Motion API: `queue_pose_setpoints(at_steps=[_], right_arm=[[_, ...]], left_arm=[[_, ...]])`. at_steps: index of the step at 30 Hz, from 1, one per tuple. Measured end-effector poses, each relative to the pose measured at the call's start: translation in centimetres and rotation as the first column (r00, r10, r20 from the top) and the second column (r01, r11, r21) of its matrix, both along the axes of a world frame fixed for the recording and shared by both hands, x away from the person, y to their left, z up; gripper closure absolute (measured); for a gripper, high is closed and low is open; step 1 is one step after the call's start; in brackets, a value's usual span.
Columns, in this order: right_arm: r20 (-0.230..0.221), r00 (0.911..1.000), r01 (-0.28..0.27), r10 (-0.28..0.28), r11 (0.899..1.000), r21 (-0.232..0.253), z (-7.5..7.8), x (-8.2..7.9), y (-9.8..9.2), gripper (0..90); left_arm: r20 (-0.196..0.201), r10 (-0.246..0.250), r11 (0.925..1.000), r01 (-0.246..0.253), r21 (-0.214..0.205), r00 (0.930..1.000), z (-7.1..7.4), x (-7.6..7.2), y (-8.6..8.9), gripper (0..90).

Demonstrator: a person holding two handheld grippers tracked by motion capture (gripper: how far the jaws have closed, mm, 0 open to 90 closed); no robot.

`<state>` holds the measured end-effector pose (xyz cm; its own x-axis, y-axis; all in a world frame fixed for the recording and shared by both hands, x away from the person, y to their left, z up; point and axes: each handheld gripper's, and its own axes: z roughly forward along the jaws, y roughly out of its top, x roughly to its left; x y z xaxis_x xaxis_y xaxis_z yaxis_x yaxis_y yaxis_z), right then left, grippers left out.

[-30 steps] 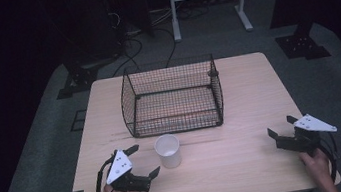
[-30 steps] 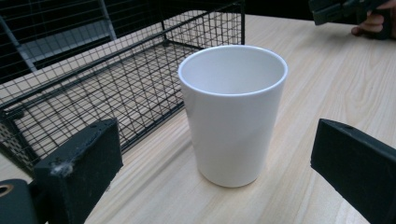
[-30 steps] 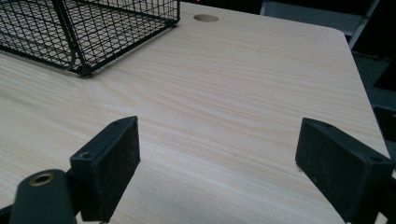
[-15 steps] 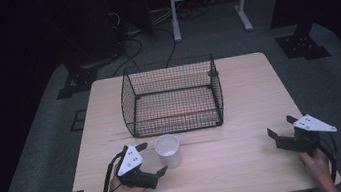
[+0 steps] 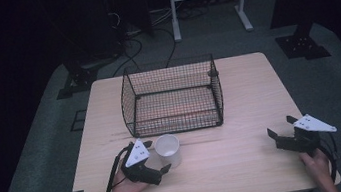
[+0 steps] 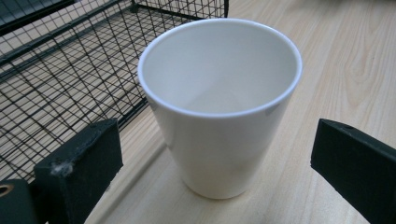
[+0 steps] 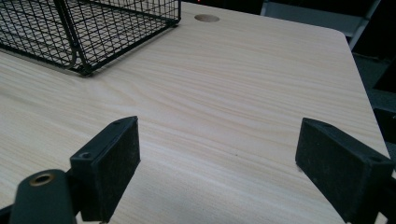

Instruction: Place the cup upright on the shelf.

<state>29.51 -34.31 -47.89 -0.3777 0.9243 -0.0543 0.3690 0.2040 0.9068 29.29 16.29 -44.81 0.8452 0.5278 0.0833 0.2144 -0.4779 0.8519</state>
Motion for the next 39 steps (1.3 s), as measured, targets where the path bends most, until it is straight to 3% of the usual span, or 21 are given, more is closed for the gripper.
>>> queue_pose_setpoints(at_steps=[12, 21, 23, 27, 30, 39], right_arm=[[0.000, 1.0000, 0.000, 0.000, 1.000, 0.001, 0.0, 0.0, 0.0, 13.1], [0.000, 1.0000, 0.001, -0.001, 1.000, 0.003, 0.0, 0.0, 0.0, 13.1], [0.001, 1.0000, 0.002, -0.002, 1.000, 0.004, 0.0, 0.0, 0.0, 13.1], [0.002, 1.0000, 0.003, -0.003, 1.000, 0.004, 0.0, 0.0, 0.0, 13.0], [0.002, 1.0000, 0.003, -0.003, 1.000, 0.004, 0.0, 0.0, -0.1, 13.1], [0.003, 1.0000, 0.001, -0.001, 1.000, 0.007, 0.0, 0.0, -0.1, 13.1]], left_arm=[[-0.033, -0.025, 0.9991, 0.026, 0.033, 0.9992, 0.1, 1.3, -1.5, 1.5], [-0.066, -0.034, 0.9989, 0.036, 0.030, 0.9972, -0.2, 1.9, -2.0, 5.8], [-0.065, -0.047, 0.9984, 0.048, 0.028, 0.9968, -0.2, 2.0, -2.0, 7.9], [-0.060, -0.064, 0.9975, 0.066, 0.027, 0.9961, 0.0, 2.2, -2.1, 20.4], [-0.062, -0.078, 0.9961, 0.080, 0.037, 0.9950, 0.2, 2.2, -2.4, 20.9], [-0.051, -0.101, 0.9948, 0.101, 0.006, 0.9936, 1.2, 2.4, -2.7, 21.0]])
